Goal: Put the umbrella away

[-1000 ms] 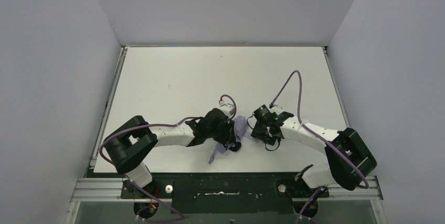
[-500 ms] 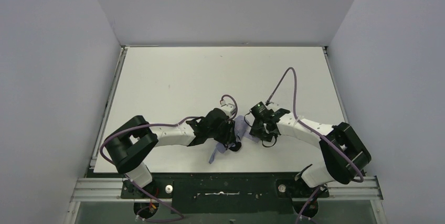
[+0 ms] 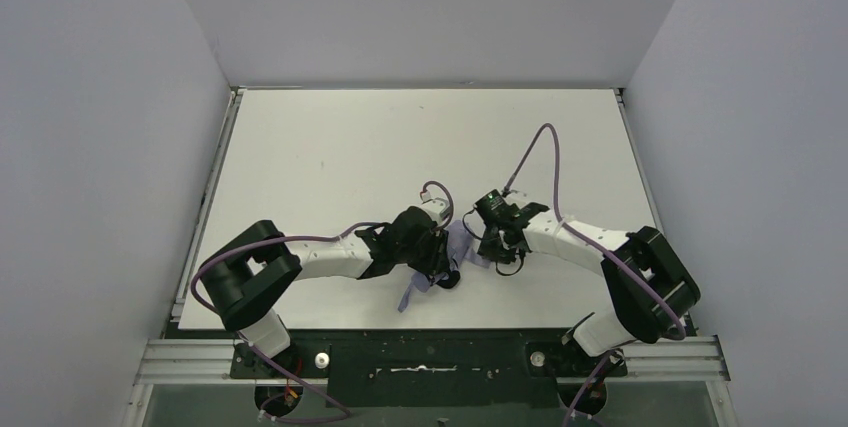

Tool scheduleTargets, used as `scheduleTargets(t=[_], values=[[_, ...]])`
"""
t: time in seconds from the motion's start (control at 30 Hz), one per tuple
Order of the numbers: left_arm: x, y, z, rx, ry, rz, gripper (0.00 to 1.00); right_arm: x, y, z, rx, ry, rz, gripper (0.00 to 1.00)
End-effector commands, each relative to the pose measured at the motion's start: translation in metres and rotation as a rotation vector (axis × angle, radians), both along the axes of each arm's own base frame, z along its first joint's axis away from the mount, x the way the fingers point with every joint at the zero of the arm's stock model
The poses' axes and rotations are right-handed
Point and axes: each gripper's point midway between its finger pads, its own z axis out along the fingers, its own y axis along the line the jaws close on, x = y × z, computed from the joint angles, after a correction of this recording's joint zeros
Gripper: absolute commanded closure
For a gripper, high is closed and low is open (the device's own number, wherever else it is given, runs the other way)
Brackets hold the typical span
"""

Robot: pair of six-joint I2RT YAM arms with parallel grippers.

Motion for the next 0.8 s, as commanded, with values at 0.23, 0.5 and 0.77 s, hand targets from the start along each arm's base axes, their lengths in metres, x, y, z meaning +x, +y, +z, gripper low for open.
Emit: scheduleTargets(t=[0.23, 0.5, 0.77], values=[[-0.012, 0.033, -0.040, 0.186, 0.052, 0.012, 0.96, -0.031, -0.012, -0.041, -0.004, 0.116, 0.010, 0.98], [-0.015, 0.042, -0.046, 0.233, 0.071, 0.016, 0.96, -0.016, 0.009, -0.013, 0.151, -0.020, 0.048, 1.00], [-0.013, 0.046, -0.047, 0.262, 0.069, 0.030, 0.96, -0.012, 0.023, 0.031, 0.320, -0.143, 0.057, 1.00]])
